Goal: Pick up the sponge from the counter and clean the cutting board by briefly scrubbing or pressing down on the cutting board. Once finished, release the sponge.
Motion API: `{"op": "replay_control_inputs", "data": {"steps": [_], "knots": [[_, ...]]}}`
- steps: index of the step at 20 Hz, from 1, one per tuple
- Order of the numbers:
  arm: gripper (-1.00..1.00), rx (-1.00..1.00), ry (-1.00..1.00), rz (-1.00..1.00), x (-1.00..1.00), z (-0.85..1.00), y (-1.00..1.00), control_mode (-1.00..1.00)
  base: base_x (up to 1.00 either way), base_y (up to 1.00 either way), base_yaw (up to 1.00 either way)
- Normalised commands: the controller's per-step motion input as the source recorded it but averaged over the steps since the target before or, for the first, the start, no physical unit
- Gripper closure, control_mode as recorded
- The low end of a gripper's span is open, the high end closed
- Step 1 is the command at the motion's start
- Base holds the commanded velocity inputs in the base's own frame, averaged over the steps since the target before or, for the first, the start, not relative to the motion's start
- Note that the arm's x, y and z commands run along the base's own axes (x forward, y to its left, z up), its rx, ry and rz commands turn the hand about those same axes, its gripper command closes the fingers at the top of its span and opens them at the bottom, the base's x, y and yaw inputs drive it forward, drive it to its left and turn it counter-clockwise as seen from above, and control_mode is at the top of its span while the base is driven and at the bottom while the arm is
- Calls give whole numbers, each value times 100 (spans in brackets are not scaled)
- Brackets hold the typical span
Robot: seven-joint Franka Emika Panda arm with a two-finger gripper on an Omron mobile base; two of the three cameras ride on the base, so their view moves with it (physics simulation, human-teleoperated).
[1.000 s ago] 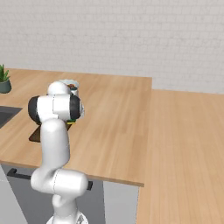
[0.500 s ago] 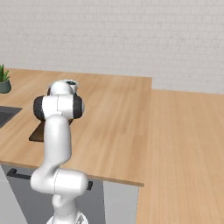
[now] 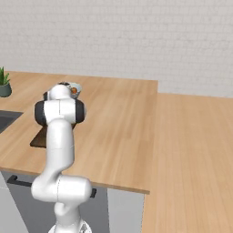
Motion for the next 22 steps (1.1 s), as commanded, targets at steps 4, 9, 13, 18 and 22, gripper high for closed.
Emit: {"op": "replay_control_inputs", "data": {"steps": [4, 9, 13, 18, 22], "knots": [[100, -1, -5, 17, -19, 0, 19, -100, 0, 0, 0], [100, 1, -1, 12, -30, -2, 2, -100, 0, 0, 0], [100, 10, 2, 6, -56, -14, 0, -100, 0, 0, 0], [100, 13, 2, 7, -61, -12, 0, -100, 0, 0, 0], [100, 14, 2, 8, -58, -14, 0, -100, 0, 0, 0]]}}
